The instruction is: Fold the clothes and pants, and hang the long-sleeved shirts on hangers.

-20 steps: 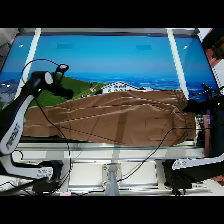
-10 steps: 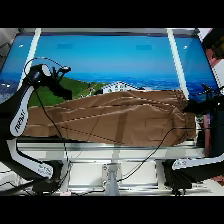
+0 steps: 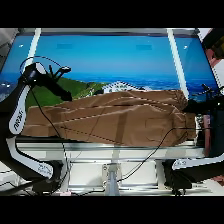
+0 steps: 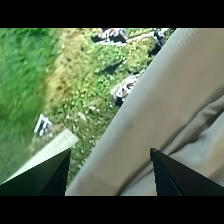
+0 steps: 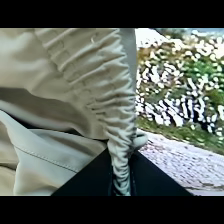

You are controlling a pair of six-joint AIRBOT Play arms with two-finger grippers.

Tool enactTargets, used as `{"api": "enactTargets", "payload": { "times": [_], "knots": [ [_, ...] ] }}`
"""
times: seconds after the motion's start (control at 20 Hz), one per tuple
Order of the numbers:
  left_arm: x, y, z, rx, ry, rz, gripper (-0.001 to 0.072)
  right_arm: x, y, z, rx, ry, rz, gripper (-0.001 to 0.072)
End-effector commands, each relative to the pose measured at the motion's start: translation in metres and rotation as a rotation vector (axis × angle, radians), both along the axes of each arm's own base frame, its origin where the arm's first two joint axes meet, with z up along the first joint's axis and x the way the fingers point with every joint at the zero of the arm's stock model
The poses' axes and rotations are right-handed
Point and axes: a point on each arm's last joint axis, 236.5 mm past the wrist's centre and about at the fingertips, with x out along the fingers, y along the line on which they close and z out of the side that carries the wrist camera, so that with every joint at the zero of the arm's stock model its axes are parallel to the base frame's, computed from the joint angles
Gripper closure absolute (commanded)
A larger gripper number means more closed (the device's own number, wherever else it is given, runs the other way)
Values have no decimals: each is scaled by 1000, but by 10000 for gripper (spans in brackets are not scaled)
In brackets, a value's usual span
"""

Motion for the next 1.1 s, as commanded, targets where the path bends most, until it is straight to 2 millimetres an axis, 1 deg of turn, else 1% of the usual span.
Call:
{"api": "enactTargets", "payload": {
  "times": [0.0, 0.05, 0.2, 0.25, 0.3, 0.35, 0.4, 0.45, 0.55, 0.65, 0.7, 0.75, 0.8, 0.9, 1.0, 1.05],
  "knots": [
    [-10, -5, -15, -24, 54, -54, 120, -1, 1, 1, 3, 2, 2, 667],
    [-16, -6, -21, -32, 88, -58, 120, -1, 1, 1, 3, 2, 2, 667],
    [-22, -9, -37, -35, 126, -76, 121, -1, 1, 1, 3, 2, 2, 667],
    [-23, -11, -40, -36, 134, -81, 140, -1, 1, 1, 3, 2, 2, 667],
    [-23, -12, -43, -35, 138, -84, 239, -1, 1, 1, 3, 2, 2, 667],
    [-24, -14, -46, -34, 141, -92, 375, -1, 1, 1, 3, 2, 2, 667],
    [-24, -15, -47, -32, 145, -97, 464, -1, 1, 1, 3, 2, 2, 667],
    [-25, -16, -48, -31, 146, -99, 500, -1, 1, 1, 4, 3, 2, 667],
    [-26, -17, -45, -26, 149, -107, 680, -2, 2, 1, 9, 7, 4, 667],
    [-23, -7, -37, 30, 128, -132, 681, -3, 3, 1, 15, 12, 7, 667],
    [-16, 2, -27, 81, 91, -152, 681, -4, 4, 2, 18, 14, 8, 667],
    [-3, 11, -14, 130, 33, -163, 681, -3, 6, 3, 26, 10, 5, 667],
    [14, 17, 4, 162, -42, -149, 681, 0, 9, 4, 40, 0, -3, 667],
    [49, 19, 55, 183, -221, -115, 681, 9, 16, 9, 78, -30, -25, 667],
    [64, 19, 105, 194, -346, -104, 681, 13, 20, 12, 96, -45, -36, 667],
    [67, 20, 125, 199, -396, -99, 681, 13, 20, 12, 97, -45, -37, 667]
  ]
}}
